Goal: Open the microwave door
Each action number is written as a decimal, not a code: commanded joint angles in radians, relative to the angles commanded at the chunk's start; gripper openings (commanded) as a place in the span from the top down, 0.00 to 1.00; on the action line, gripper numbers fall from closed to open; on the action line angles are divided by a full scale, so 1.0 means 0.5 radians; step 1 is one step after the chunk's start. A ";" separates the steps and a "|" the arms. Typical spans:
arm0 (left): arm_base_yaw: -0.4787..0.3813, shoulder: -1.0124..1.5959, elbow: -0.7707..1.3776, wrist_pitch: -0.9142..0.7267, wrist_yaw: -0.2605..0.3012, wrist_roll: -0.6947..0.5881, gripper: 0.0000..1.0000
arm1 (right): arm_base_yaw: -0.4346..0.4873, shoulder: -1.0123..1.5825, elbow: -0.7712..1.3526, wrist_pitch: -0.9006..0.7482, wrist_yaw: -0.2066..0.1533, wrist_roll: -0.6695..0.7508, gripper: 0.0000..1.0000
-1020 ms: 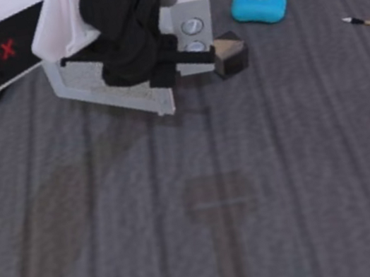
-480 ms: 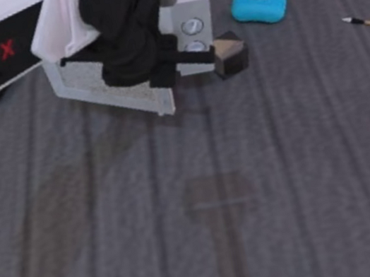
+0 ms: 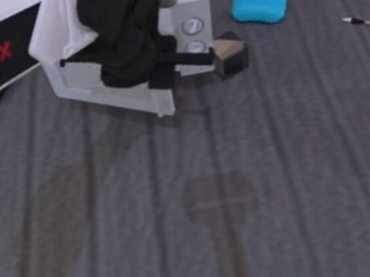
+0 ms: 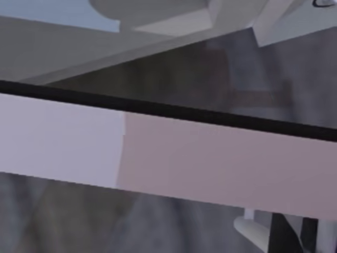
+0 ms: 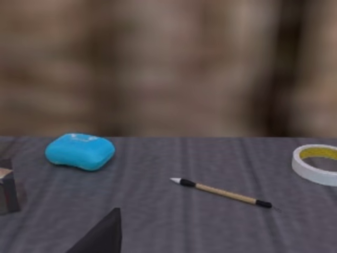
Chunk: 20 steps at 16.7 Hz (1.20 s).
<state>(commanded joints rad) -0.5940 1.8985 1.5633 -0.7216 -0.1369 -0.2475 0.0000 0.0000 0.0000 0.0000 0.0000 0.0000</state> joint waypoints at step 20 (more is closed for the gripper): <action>0.061 -0.152 -0.197 0.069 0.111 0.223 1.00 | 0.000 0.000 0.000 0.000 0.000 0.000 0.00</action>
<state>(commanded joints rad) -0.5636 1.8226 1.4646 -0.6870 -0.0814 -0.1361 0.0000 0.0000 0.0000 0.0000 0.0000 0.0000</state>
